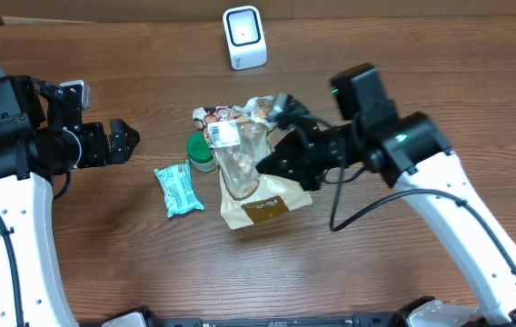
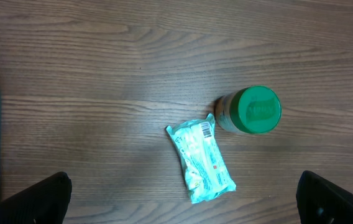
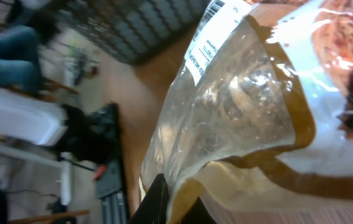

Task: Scan the item barcode
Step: 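Hold the pouch in front of the white scanner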

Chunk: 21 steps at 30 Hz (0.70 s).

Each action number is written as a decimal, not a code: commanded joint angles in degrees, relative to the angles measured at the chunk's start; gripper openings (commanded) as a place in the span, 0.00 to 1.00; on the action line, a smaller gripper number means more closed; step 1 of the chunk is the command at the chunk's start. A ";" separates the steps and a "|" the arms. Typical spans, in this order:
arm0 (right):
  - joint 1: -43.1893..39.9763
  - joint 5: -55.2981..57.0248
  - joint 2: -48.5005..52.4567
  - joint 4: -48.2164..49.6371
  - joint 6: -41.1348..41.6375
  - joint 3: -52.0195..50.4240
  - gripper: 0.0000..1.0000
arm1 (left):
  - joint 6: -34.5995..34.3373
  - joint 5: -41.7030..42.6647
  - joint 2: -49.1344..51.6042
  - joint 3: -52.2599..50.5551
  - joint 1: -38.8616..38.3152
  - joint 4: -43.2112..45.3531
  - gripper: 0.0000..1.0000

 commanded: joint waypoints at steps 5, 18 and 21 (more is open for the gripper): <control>4.87 33.24 0.28 4.66 16.24 2.36 0.04 | 0.83 0.04 -0.09 0.37 -0.22 0.00 1.00; 5.03 68.70 12.07 16.09 4.24 17.75 0.04 | 0.85 0.04 -0.09 0.37 -0.20 0.02 1.00; 5.03 75.17 17.92 24.20 -2.67 17.75 0.04 | 0.83 0.04 -0.09 0.37 -0.22 0.00 1.00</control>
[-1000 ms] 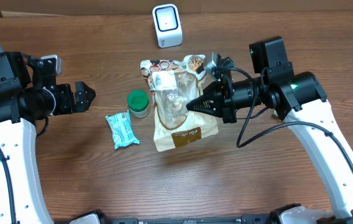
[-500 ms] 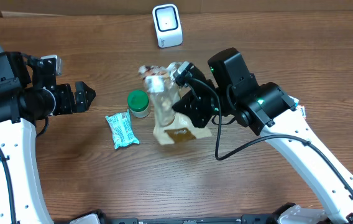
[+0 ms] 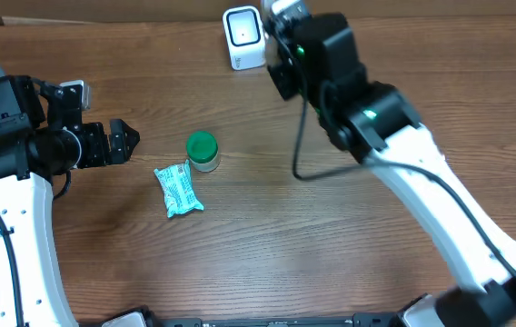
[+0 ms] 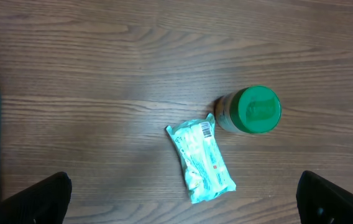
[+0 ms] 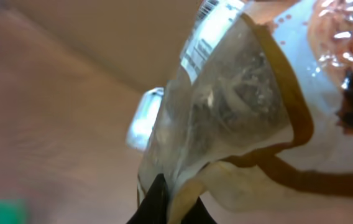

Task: Scan the item barcode
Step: 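Hold the pouch in front of the white scanner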

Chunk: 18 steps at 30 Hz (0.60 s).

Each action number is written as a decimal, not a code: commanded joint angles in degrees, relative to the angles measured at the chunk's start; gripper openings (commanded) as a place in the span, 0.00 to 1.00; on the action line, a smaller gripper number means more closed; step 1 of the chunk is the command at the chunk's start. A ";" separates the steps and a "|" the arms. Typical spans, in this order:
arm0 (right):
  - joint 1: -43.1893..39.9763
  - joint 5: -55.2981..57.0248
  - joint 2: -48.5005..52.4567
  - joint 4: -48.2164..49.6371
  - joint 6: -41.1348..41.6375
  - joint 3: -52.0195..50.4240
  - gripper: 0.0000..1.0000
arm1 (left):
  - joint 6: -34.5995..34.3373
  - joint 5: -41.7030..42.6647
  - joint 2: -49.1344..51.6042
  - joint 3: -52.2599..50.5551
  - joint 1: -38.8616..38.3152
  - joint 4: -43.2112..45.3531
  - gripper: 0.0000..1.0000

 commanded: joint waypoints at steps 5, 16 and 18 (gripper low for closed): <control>0.04 13.62 16.20 13.86 -25.49 0.26 0.04 | 0.85 0.04 -0.09 0.37 -0.22 0.02 1.00; -0.15 17.84 32.11 41.33 -48.85 0.22 0.04 | 0.83 0.07 -0.09 0.37 -0.20 0.04 1.00; -0.15 17.90 33.94 43.19 -51.76 0.22 0.04 | 0.85 0.07 -0.09 0.37 -0.22 0.04 1.00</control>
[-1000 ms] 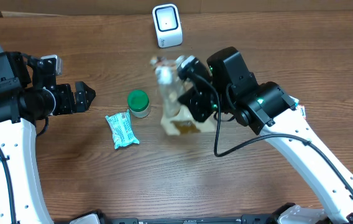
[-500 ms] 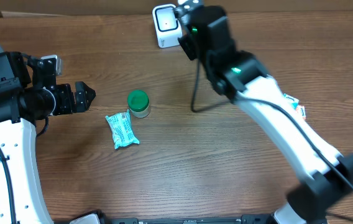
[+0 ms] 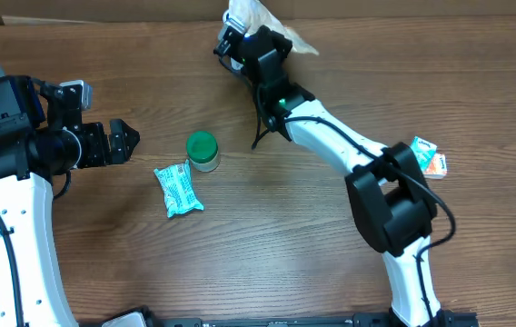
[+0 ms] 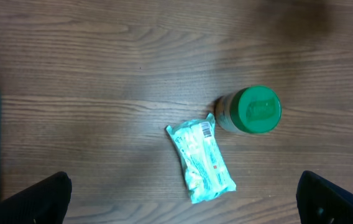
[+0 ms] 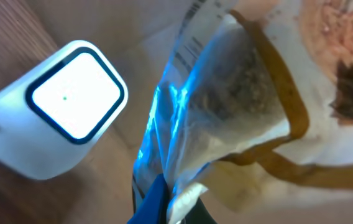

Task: Scan the item barcode
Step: 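Hold the pouch in front of the white scanner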

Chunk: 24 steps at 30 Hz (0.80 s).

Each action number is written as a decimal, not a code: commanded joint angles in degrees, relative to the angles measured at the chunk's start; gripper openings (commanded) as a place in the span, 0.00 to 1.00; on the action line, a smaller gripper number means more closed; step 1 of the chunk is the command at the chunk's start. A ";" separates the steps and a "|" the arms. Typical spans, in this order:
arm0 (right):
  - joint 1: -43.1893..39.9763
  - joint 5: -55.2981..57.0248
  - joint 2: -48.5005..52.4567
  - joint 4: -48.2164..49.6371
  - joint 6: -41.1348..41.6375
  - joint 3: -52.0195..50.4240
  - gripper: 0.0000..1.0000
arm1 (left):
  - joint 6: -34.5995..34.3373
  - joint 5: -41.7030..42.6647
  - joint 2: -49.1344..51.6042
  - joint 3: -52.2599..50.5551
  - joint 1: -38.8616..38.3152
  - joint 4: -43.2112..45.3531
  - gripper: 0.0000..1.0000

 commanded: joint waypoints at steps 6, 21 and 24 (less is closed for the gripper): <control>-0.96 1.81 4.98 2.93 -8.07 0.61 0.04 | 0.83 0.04 -0.09 0.37 -0.22 -0.02 1.00; -0.76 4.39 4.96 2.47 -8.11 0.61 0.04 | 0.83 0.07 -0.09 0.37 -0.22 0.00 1.00; -0.04 5.90 4.46 1.66 -8.07 0.61 0.04 | 0.85 0.07 -0.09 0.37 -0.22 -0.02 1.00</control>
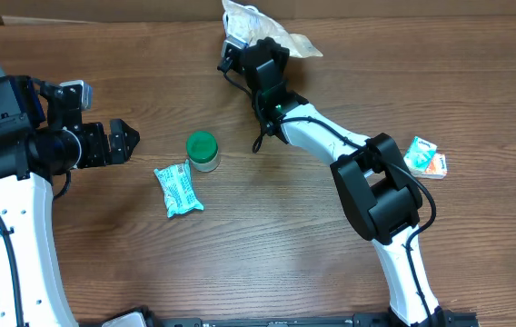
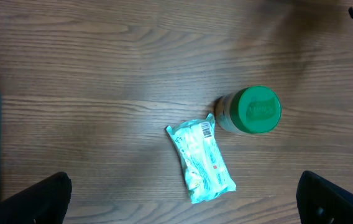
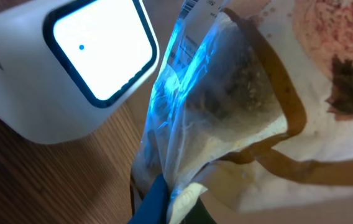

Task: Scan the item barcode
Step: 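Hold the pouch in front of the white scanner, then carry the pouch right and drop it near the Kleenex packs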

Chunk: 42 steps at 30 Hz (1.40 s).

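Observation:
The item is a clear-and-tan snack bag with a white barcode label at its top. My right gripper is shut on the bag's lower edge. It holds the bag right beside the white scanner, whose window glows white, and blue light falls on the bag's clear film. Overhead, the bag sits at the table's back edge above my right gripper, and the scanner is hidden beneath them. My left gripper stands wide open at the left, holding nothing.
A green-lidded jar and a teal packet lie left of centre, below my left wrist. Another small packet lies at the right. A grey bin sits at the left edge.
The scanner fills more of the right wrist view and the bag is closer to its window, still lit blue. The left arm, jar and teal packet have not moved.
My right gripper first held the bag over mid-table beside the jar. Then it was at the back of the table near the scanner. Then the bag faced the scanner window with blue light on it, and now it is closer still. The left gripper stayed open throughout.

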Each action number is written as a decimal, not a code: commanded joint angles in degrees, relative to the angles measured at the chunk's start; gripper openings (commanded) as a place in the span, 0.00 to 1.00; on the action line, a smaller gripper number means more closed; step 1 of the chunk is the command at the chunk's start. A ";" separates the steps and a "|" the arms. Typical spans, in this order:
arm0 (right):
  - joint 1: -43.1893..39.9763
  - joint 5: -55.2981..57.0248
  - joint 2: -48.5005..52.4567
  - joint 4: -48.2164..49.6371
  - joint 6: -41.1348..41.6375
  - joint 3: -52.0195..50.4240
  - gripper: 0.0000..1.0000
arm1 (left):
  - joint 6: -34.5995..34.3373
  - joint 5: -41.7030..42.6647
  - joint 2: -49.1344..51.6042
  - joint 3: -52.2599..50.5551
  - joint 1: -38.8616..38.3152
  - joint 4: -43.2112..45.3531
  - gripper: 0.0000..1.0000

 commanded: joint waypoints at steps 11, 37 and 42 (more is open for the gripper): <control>2.05 -3.45 -16.83 -21.64 23.50 0.61 0.04 | 0.83 0.07 -0.09 0.37 -0.22 0.02 1.00; -25.11 -50.16 -31.63 -78.20 67.95 -8.41 0.04 | 0.85 0.07 -0.09 0.37 -0.22 0.04 1.00; -29.94 -45.83 -31.61 -73.79 74.47 -14.86 0.04 | 0.83 0.07 -0.09 0.37 -0.22 0.04 1.00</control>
